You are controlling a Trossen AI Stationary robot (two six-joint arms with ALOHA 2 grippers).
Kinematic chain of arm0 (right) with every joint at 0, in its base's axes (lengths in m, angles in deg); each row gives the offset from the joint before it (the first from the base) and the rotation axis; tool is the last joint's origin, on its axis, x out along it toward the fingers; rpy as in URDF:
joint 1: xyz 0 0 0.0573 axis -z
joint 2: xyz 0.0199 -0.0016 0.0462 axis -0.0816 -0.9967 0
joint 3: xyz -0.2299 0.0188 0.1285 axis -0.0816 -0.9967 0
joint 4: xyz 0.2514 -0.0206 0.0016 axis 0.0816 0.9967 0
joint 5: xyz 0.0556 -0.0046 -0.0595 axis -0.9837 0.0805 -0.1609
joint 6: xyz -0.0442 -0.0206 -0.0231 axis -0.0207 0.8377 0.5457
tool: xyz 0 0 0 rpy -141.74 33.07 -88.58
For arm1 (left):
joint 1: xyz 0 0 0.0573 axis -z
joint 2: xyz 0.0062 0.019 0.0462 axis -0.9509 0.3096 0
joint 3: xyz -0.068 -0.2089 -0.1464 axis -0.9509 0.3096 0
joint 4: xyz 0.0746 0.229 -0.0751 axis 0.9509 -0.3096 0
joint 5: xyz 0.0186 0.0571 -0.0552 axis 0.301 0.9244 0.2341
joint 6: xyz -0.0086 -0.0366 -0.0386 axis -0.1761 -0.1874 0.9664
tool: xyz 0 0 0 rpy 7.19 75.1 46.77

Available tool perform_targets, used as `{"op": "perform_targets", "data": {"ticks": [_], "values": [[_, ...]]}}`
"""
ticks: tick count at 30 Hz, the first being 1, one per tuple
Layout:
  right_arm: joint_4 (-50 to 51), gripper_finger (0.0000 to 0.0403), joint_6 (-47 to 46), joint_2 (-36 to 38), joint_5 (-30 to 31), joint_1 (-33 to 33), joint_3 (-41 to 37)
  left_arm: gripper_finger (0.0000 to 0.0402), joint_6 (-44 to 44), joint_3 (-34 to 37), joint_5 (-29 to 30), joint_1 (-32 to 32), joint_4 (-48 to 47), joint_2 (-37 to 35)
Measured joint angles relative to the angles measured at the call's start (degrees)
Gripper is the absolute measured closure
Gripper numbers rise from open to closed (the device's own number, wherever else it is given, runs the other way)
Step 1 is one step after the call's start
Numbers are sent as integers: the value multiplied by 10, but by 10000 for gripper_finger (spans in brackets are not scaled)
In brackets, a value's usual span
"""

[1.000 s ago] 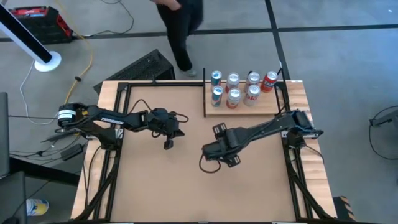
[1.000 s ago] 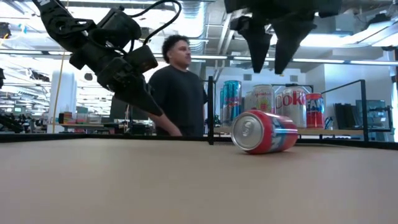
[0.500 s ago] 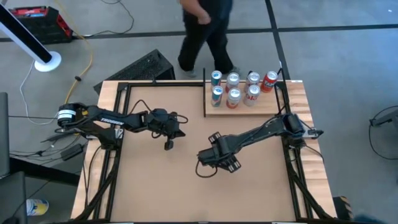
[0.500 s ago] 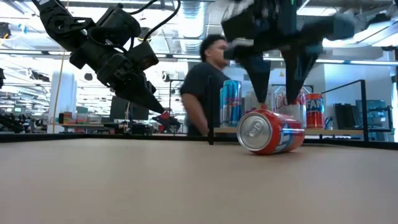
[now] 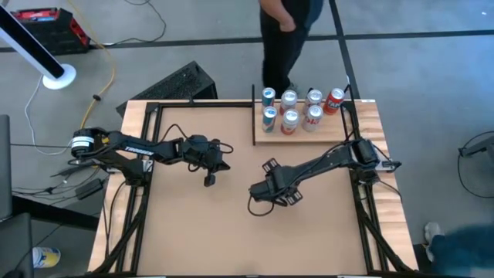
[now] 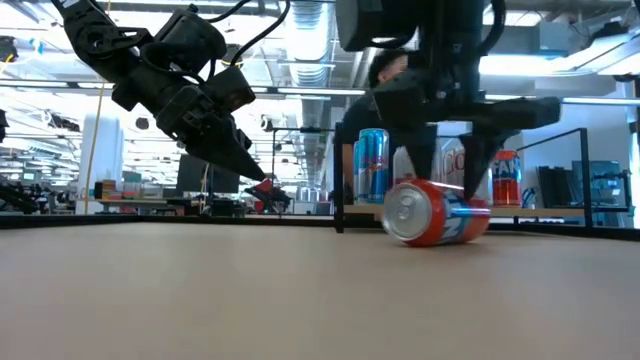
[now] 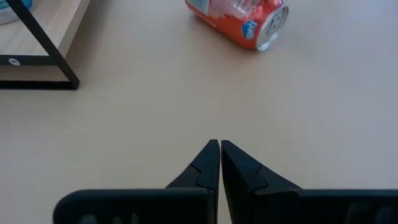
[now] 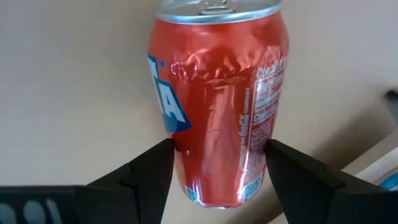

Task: Place canned beverage on shelf
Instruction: Put the orange soda can on the shelf aligned with the orange soda can

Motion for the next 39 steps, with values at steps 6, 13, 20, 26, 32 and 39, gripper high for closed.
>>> {"op": "perform_targets", "data": {"ticks": [6, 13, 20, 26, 32, 39], "values": [[-74, 131, 29, -4, 7, 3, 1, 401, 0, 0, 0, 1, 0, 0], [-106, 131, 34, -5, -18, 13, 1, 402, -3, 0, -1, 3, -2, 0], [-130, 131, 18, -6, -28, 26, 1, 402, -3, 0, -1, 3, -5, 0], [-160, 131, -29, -7, 12, 23, 1, 401, -5, 0, -1, 3, -5, 0], [-171, 131, -56, -7, 12, 19, 0, 401, -5, 0, -1, 3, -5, 0], [-174, 129, -96, -7, -6, 18, 0, 401, -8, 0, -1, 3, -5, 0]]}}
